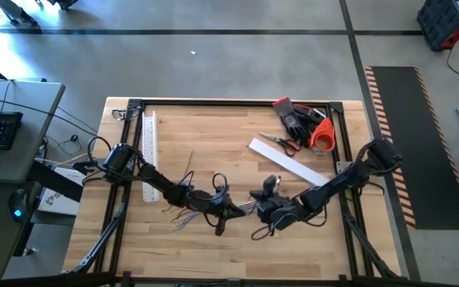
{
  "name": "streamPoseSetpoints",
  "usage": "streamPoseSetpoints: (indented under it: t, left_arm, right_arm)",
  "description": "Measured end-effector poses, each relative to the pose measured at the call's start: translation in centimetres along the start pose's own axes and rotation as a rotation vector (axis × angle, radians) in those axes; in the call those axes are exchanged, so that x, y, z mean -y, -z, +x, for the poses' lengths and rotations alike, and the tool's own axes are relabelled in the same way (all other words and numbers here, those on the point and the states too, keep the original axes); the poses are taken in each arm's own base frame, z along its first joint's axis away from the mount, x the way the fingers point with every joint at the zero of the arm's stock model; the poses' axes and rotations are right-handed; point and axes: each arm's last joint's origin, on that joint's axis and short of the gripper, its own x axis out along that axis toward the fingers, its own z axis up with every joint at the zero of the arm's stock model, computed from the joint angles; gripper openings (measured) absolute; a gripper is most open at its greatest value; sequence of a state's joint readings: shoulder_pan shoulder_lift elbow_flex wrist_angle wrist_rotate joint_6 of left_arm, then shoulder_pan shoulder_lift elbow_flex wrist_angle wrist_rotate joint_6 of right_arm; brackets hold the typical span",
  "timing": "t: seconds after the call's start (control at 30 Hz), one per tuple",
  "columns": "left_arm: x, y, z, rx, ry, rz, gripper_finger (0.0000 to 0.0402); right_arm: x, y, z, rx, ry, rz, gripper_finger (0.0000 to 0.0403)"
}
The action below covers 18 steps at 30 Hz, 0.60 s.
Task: Ziptie cables
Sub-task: Wrap the zip tie on the cable
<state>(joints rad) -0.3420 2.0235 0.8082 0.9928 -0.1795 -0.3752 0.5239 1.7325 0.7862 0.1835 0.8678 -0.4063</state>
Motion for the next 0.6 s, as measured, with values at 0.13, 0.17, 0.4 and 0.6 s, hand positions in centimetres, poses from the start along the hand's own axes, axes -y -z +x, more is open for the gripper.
streamPoseSetpoints:
  t: [0.13,0.17,0.4,0.6]
  left_arm:
    - [0.0,0.0,0.0,0.0,0.0,-0.006,0.0]
    - [0.0,0.0,0.0,-0.001,0.0,-0.006,0.0]
    - [0.0,0.0,0.0,0.0,0.0,-0.007,0.0]
    - [0.0,0.0,0.0,-0.001,0.0,-0.007,0.0]
  right_arm:
    - [-1.0,-0.3,0.7,-0.046,0.045,-0.132,0.0]
    - [-1.3,-0.3,0.9,-0.06,0.059,-0.163,0.0]
    - [-2.3,-0.9,1.5,-0.077,0.099,-0.208,0.0]
    - [-2.6,-1.2,0.9,-0.068,0.131,-0.25,0.0]
